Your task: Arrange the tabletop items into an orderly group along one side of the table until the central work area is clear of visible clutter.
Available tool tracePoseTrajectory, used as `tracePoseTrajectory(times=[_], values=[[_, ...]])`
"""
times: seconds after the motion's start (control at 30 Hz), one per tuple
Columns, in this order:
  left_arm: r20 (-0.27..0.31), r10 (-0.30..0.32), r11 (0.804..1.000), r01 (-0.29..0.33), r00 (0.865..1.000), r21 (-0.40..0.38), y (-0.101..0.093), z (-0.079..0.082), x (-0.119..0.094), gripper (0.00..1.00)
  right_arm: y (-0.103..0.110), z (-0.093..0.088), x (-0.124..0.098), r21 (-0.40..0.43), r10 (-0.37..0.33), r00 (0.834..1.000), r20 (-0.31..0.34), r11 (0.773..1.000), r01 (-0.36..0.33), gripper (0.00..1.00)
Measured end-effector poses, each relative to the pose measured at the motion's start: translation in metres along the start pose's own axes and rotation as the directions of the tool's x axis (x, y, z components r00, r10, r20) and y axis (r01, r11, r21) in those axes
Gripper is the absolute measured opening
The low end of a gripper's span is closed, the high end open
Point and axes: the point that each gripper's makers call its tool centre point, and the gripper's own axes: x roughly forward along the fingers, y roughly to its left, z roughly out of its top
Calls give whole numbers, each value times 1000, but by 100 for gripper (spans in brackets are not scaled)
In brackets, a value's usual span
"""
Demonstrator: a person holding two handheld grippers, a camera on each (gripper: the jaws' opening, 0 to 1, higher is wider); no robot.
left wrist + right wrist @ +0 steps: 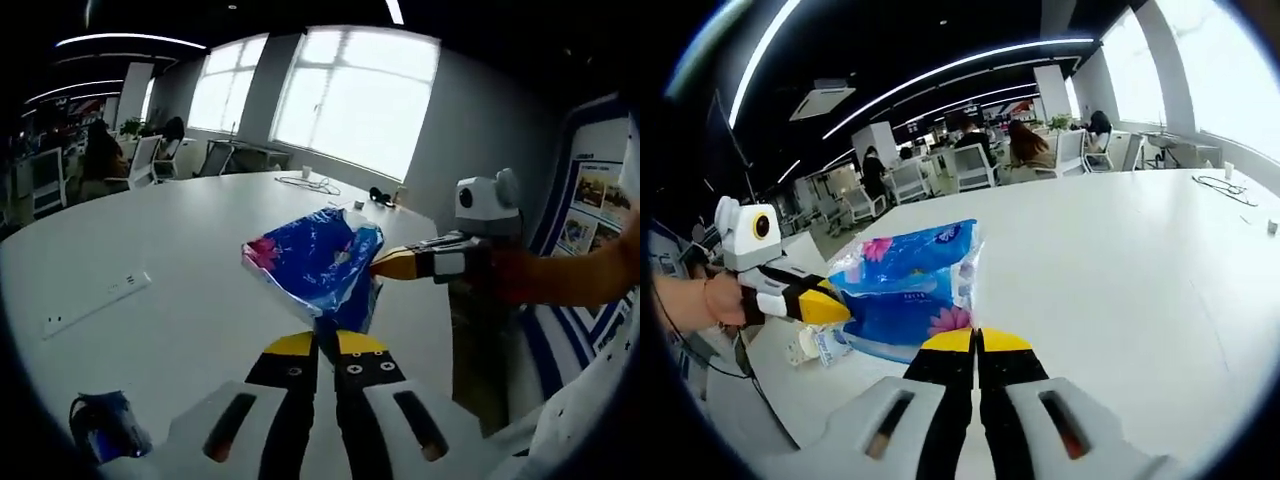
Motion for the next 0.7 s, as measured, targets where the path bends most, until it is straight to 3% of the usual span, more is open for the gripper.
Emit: tracePoseTrajectory(times=[0.33,0.53,0.7], values=[[-63,46,997,-50,997,-64,33,-9,52,0,-44,-11,38,1,-21,997,-76,1000,21,0],[-124,64,983,-83,990,-161,54,-30,81,0,-72,-32,64,32,-23,990,-142,999,28,0],[-161,81,977,-110,984,-185,69,-44,96,0,-82,-44,81,27,-23,984,-174,999,28,0]])
